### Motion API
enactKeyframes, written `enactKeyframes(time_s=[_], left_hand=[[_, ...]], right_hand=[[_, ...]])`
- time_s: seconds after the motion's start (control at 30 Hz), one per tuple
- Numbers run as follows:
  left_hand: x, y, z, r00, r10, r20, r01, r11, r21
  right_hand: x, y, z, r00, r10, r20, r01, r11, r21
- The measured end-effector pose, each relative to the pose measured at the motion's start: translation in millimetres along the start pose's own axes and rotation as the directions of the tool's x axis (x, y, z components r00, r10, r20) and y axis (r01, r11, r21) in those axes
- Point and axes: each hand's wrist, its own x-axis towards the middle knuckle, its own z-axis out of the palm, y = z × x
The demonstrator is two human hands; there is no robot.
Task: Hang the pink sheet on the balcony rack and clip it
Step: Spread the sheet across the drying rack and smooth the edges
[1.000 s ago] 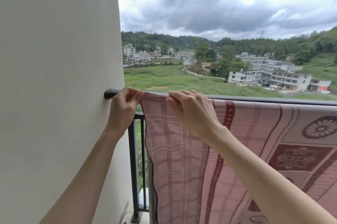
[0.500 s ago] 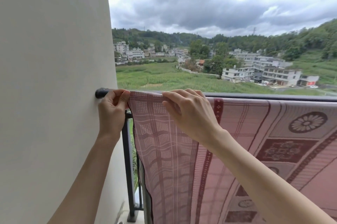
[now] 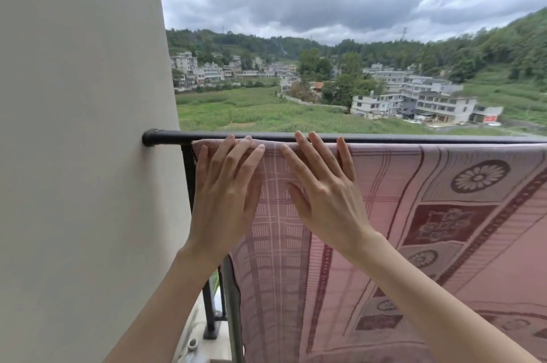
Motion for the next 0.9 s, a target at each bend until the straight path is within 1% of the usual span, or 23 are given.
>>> enactKeyframes(time_s=[0.07,0.1,0.17,0.2,0.33,0.43,0.53,0.63,0.73,0.8,0.9], left_hand=[[-13.8,3.5,-1.1,1.000,-0.023,0.015,0.023,0.999,0.027],[-28.3,-7.9,-9.7,0.999,-0.038,0.029,0.037,0.998,0.047],[-72.8,-48.0,-39.3,0.995,-0.066,0.073,0.058,0.992,0.109],[-87.3,-58.6,-48.0,0.992,-0.087,0.091,0.077,0.991,0.113],[-132.4,-56.8,-64.4,0.972,-0.165,0.165,0.165,0.986,0.018],[-169.9,-39.3,-61.9,0.954,-0.123,0.272,0.155,0.983,-0.100],[-194.0,5.5,-60.4,0.944,-0.073,0.323,0.138,0.974,-0.182],[-210.3,77.9,-61.4,0.929,0.013,0.369,0.085,0.965,-0.249],[-238.6,163.9,-62.7,0.916,0.105,0.388,0.042,0.934,-0.353],[-260.5,221.9,-67.4,0.906,0.146,0.397,0.041,0.904,-0.427],[-289.8,304.9,-69.9,0.871,0.228,0.436,0.042,0.849,-0.527]], right_hand=[[-14.9,-3.2,-9.0,0.999,0.028,0.038,-0.028,1.000,-0.002],[-22.9,-19.2,-9.0,0.998,0.026,0.061,-0.026,1.000,-0.009],[-44.1,-75.0,1.8,0.995,-0.004,0.101,0.007,0.999,-0.032],[-55.4,-90.3,4.6,0.991,0.002,0.130,0.002,0.999,-0.034],[-94.2,-109.9,-2.8,0.964,0.110,0.244,-0.096,0.993,-0.066],[-130.7,-116.1,-22.5,0.923,0.204,0.327,-0.182,0.979,-0.095],[-174.8,-112.0,-60.1,0.886,0.297,0.356,-0.269,0.955,-0.127],[-233.8,-100.3,-115.2,0.840,0.401,0.366,-0.352,0.916,-0.194],[-307.2,-89.7,-179.2,0.778,0.499,0.381,-0.422,0.865,-0.272],[-352.6,-83.6,-223.1,0.744,0.559,0.366,-0.457,0.825,-0.332],[-415.1,-74.8,-285.9,0.660,0.663,0.352,-0.529,0.744,-0.409]])
